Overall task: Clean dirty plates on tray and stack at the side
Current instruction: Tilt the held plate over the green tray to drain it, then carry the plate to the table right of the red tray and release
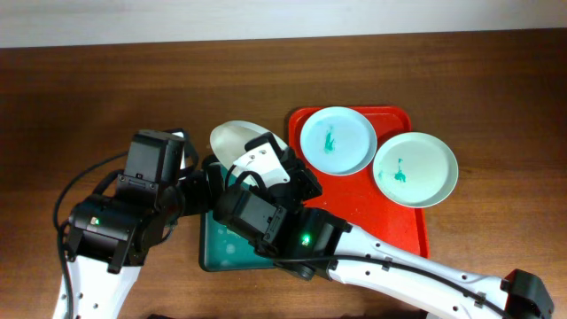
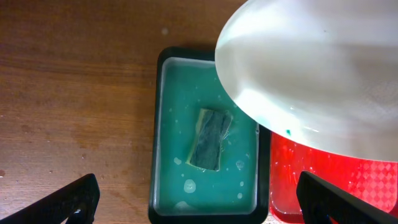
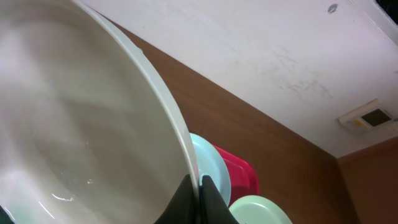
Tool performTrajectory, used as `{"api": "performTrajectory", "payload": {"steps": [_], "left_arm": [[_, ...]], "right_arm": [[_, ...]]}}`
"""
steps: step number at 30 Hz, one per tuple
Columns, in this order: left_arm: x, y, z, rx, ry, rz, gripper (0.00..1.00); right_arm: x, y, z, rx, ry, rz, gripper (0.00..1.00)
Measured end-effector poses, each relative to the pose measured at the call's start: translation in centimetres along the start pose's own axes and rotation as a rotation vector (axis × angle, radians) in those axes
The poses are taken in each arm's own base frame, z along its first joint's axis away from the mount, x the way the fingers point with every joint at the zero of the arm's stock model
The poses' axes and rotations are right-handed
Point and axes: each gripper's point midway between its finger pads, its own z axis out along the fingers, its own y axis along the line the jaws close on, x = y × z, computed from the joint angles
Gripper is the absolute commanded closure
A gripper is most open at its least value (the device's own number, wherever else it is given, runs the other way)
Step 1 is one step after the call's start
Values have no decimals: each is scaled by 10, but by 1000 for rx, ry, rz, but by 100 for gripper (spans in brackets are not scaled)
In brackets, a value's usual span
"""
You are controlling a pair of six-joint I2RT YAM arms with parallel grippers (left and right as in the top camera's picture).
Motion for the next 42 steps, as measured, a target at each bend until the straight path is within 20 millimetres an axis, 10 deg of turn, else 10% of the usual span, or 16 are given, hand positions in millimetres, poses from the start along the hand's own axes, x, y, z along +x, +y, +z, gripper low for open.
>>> {"api": "performTrajectory", "payload": {"steps": [37, 42], "left_arm": [[0, 0, 0, -1, 1, 0, 0], [0, 0, 0, 0, 0, 0, 0]], "right_arm": [[-13, -6, -5, 55, -49, -28, 96], [33, -6, 2, -14, 127, 38, 96]]}}
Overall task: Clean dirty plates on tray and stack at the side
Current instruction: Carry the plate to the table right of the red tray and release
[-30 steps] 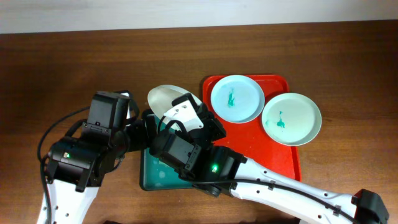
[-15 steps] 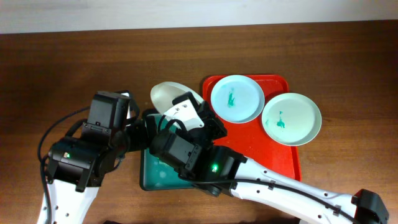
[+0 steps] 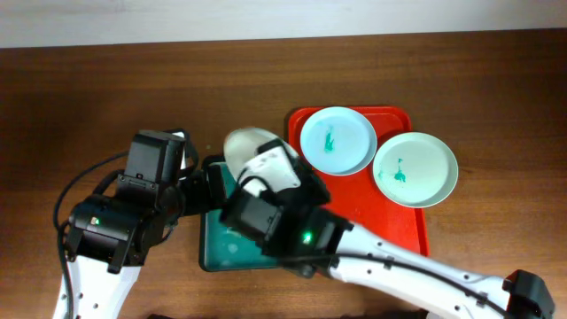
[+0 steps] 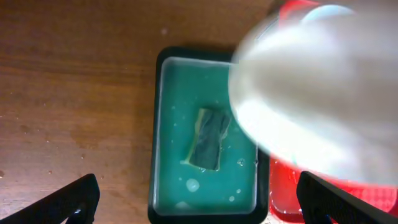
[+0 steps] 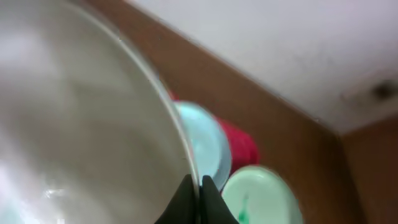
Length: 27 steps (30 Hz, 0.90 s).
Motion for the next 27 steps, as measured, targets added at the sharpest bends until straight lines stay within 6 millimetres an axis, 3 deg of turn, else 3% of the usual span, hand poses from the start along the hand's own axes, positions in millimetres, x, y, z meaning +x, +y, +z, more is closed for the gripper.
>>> {"api": "performTrajectory", "payload": {"steps": [1, 3, 5, 6, 7, 8, 9, 10, 12, 14, 16, 19, 21, 22, 23, 25, 27], "left_arm": [[0, 0, 0, 0, 0, 0, 1], [0, 0, 0, 0, 0, 0, 1], [0, 0, 0, 0, 0, 0, 1], [0, 0, 0, 0, 0, 0, 1], [0, 0, 0, 0, 1, 0, 1], [0, 0, 0, -1, 0, -1, 1], [0, 0, 0, -1, 2, -1, 1], [0, 0, 0, -1, 1, -1, 1], [0, 1, 0, -3, 3, -1, 1], [0, 0, 1, -2, 1, -2, 1], [0, 1, 1, -3, 3, -1, 1], [0, 0, 1, -2, 2, -2, 0], [0, 0, 1, -2, 3, -1, 1], [0, 0, 1, -2, 3, -1, 0], [0, 0, 1, -2, 2, -2, 1], [0, 0, 1, -2, 3, -1, 1], [0, 0, 1, -2, 2, -2, 1]], "right_arm": [[25, 5, 15, -87, 146, 157, 96], [54, 0, 49, -265, 426, 423, 96], [56, -22, 57, -389, 520, 555, 96], [51, -83, 63, -422, 501, 743, 96], [56, -131, 54, -421, 485, 870, 96], [73, -179, 48, -350, 480, 980, 96], [116, -236, 37, -212, 529, 1130, 96], [155, -277, 34, -67, 568, 1235, 96], [209, -319, 32, 103, 641, 1365, 96], [280, -348, 32, 269, 788, 1501, 96], [331, -347, 46, 320, 962, 1530, 96], [376, -337, 59, 361, 1155, 1494, 94], [397, -329, 63, 373, 1251, 1467, 77], [400, -326, 62, 375, 1269, 1455, 65], [403, -322, 61, 377, 1282, 1446, 62], [405, -300, 61, 325, 1339, 1401, 61], [383, -288, 76, 205, 1282, 1355, 61]]}}
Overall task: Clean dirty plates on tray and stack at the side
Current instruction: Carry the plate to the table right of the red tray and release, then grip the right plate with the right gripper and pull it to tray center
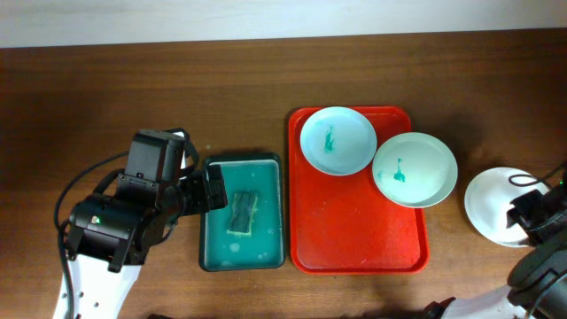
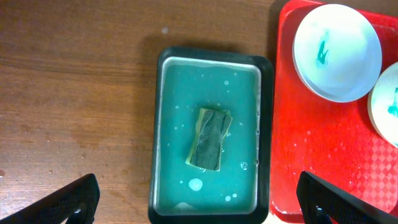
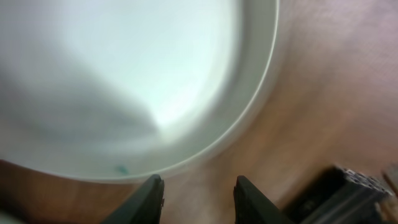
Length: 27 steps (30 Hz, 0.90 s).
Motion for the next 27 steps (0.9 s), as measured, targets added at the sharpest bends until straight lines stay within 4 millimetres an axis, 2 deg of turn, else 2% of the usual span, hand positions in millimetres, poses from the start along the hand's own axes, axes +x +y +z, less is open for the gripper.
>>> {"api": "performTrajectory", "payload": {"steps": [1, 3, 4, 6, 7, 8, 10, 11, 12, 13, 14, 15, 17, 19, 20, 22, 24, 26, 27], "left_arm": [[0, 0, 0, 0, 0, 0, 1], [0, 0, 0, 0, 0, 0, 1], [0, 0, 0, 0, 1, 0, 1], [0, 0, 0, 0, 1, 0, 1], [1, 0, 0, -1, 2, 0, 0], [0, 0, 0, -1, 1, 0, 1], [0, 0, 0, 0, 0, 0, 1], [1, 0, 0, -1, 2, 0, 1], [0, 0, 0, -1, 2, 0, 0], [0, 0, 0, 0, 1, 0, 1], [0, 0, 0, 0, 1, 0, 1], [0, 0, 0, 0, 1, 0, 1], [0, 0, 0, 0, 1, 0, 0], [0, 0, 0, 0, 1, 0, 0], [0, 0, 0, 0, 1, 0, 1], [1, 0, 0, -1, 2, 0, 1], [0, 0, 0, 0, 1, 0, 1], [0, 0, 0, -1, 2, 0, 1], [0, 0, 0, 0, 1, 0, 1]], "right_arm": [[6, 20, -14, -70, -28, -75, 61], [20, 61, -67, -238, -170, -263, 52], [35, 88, -108, -336, -310, -418, 49], [37, 126, -128, -396, -442, -610, 45], [33, 145, -126, -410, -475, -684, 44], [27, 156, -119, -409, -485, -718, 44], [11, 170, -75, -374, -402, -737, 44], [5, 176, -29, -337, -294, -738, 44], [2, 179, -13, -331, -265, -737, 50], [3, 179, -4, -325, -238, -736, 68], [3, 179, 1, -321, -227, -738, 94], [5, 178, 15, -312, -187, -739, 96], [12, 174, 17, -305, -151, -736, 96], [27, 160, 14, -276, -67, -666, 96], [31, 157, 5, -277, -67, -637, 96], [45, 143, -27, -280, -80, -587, 96], [73, 121, -93, -333, -189, -562, 96], [112, 99, -112, -315, -164, -594, 96], [128, 99, -112, -318, -163, -632, 96]]}}
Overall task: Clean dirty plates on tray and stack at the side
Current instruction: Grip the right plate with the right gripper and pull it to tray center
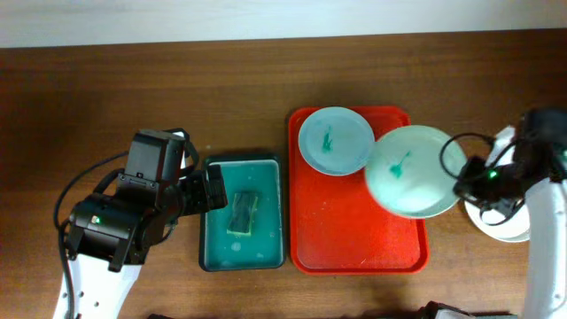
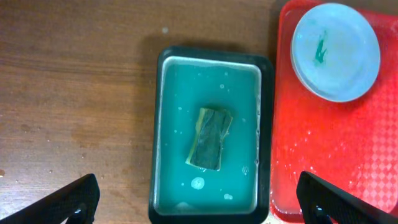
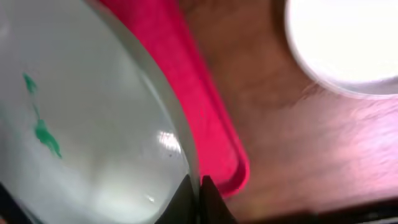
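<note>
A pale green plate with a green stain hangs tilted over the right side of the red tray, with my right gripper shut on its right rim. The right wrist view shows the fingers pinching that rim above the tray's edge. A light blue stained plate lies at the tray's back. A clean white plate sits on the table right of the tray, partly under my arm. My left gripper hovers open over the basin.
A dark basin of teal soapy water holds a sponge, just left of the tray. The sponge lies in the middle of the water. Brown table surrounds everything, and a pale wall runs along the back.
My right gripper was open over the white plate on the table right of the tray. Now it is shut on the green plate's rim, and that plate is raised and tilted. The left arm is unchanged.
My right gripper first held the white plate by its rim above the basin, then further right. Later that plate lay on the table right of the tray with the gripper open. Now the gripper holds the green stained plate over the tray.
</note>
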Tool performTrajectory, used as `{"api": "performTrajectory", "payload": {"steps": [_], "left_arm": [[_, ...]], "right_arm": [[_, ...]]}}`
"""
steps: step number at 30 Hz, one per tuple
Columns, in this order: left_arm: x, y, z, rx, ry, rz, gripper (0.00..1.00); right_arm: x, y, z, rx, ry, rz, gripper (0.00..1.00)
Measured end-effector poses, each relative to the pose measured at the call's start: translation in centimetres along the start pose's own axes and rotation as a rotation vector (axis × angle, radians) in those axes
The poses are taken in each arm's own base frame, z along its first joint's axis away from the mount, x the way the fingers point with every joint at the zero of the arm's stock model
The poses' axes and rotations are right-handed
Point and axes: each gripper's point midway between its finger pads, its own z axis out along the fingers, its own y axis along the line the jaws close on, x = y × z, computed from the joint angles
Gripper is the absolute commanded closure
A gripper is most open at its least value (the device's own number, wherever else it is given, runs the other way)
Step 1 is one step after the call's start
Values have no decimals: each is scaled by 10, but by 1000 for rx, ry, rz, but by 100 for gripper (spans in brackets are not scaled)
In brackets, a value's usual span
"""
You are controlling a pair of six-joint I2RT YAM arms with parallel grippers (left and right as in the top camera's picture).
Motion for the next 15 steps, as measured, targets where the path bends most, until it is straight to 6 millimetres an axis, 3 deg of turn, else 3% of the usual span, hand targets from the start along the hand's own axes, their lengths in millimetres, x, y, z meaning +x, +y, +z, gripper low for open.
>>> {"api": "performTrajectory", "payload": {"steps": [1, 2, 3, 4, 5, 7, 8, 9, 10, 12, 14, 15], "left_arm": [[0, 0, 0, -1, 0, 0, 1], [0, 0, 0, 0, 0, 0, 0], [0, 0, 0, 0, -2, 0, 0], [1, 0, 0, 0, 4, 0, 1], [-1, 0, 0, 1, -3, 1, 1], [0, 0, 0, 1, -1, 0, 0], [0, -1, 0, 5, 1, 0, 1], [1, -3, 0, 18, 7, 0, 0], [5, -3, 1, 19, 28, 1, 8], [11, -2, 9, 6, 68, 21, 13], [27, 4, 43, -42, 183, 46, 16], [37, 6, 64, -65, 244, 56, 23]], "right_arm": [[20, 9, 11, -4, 45, -36, 96], [50, 18, 40, 0, 144, -78, 96], [52, 26, 65, -12, 120, -117, 96], [71, 44, 107, -34, 124, -200, 96], [97, 48, 130, -26, 177, -251, 96], [108, 47, 147, 2, 167, -250, 92], [102, 50, 147, 1, 136, -237, 68], [101, 49, 148, 8, 132, -233, 65], [103, 46, 147, 19, 141, -245, 65], [102, 48, 129, 34, 161, -295, 65], [77, 73, 92, -8, 85, -354, 64], [68, 83, 68, -31, 42, -373, 61]]}}
